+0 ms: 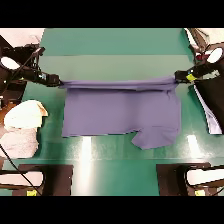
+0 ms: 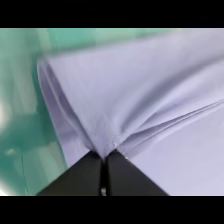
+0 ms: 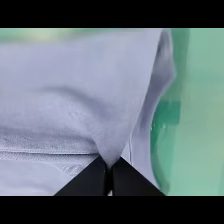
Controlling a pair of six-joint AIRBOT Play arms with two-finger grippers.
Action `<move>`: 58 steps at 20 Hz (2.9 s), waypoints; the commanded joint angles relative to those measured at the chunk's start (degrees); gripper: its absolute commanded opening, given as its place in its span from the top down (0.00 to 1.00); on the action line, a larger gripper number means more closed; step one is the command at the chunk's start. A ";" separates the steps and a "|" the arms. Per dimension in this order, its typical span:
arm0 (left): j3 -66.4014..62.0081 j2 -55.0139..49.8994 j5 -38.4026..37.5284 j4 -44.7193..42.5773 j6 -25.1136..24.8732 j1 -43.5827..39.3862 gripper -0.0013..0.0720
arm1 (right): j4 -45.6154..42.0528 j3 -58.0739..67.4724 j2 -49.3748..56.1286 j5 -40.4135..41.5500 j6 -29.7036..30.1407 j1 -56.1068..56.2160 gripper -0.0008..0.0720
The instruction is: Fold the shirts.
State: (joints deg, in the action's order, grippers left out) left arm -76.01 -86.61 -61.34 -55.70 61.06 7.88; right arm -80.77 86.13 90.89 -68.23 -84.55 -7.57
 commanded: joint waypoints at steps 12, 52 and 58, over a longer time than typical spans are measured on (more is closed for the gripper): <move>4.20 -0.22 -12.48 -2.75 5.64 0.44 0.21 | 0.22 -0.31 -1.44 -9.27 -2.10 -0.39 0.49; 43.78 21.09 -7.26 -0.55 9.01 2.82 0.95 | 7.67 -15.65 -25.57 -17.97 4.63 -1.81 0.58; 38.03 24.65 -9.42 -4.72 9.03 2.82 0.95 | 7.87 -31.32 -30.01 -20.70 4.66 -14.80 0.51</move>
State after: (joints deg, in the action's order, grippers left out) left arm -35.57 -63.75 -69.73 -59.48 70.00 10.81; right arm -73.06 62.63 63.13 -87.42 -79.92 -16.82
